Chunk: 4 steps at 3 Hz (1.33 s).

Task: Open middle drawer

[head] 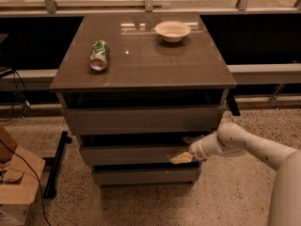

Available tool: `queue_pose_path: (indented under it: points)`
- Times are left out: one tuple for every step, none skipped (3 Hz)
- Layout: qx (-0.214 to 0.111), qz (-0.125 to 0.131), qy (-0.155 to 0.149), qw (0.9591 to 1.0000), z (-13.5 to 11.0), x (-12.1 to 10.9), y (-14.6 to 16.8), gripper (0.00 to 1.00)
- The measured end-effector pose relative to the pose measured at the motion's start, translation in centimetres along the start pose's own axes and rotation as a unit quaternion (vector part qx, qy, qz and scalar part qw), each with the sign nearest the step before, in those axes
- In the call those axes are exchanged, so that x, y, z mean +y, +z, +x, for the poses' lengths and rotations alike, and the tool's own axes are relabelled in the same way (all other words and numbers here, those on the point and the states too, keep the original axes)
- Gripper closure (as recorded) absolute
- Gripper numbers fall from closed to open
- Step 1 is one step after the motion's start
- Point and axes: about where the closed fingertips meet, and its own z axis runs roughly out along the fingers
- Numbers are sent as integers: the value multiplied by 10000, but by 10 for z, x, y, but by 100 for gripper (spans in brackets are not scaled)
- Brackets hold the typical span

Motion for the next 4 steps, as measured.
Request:
queue_pose_path:
  points:
    - [0,0,0,10000,-2,1,-2,66]
    - [0,0,0,10000,-3,1,-3,61]
    - [0,0,0,10000,-3,1,-3,39]
    - [98,20,-133,9999,-7,3,-2,15]
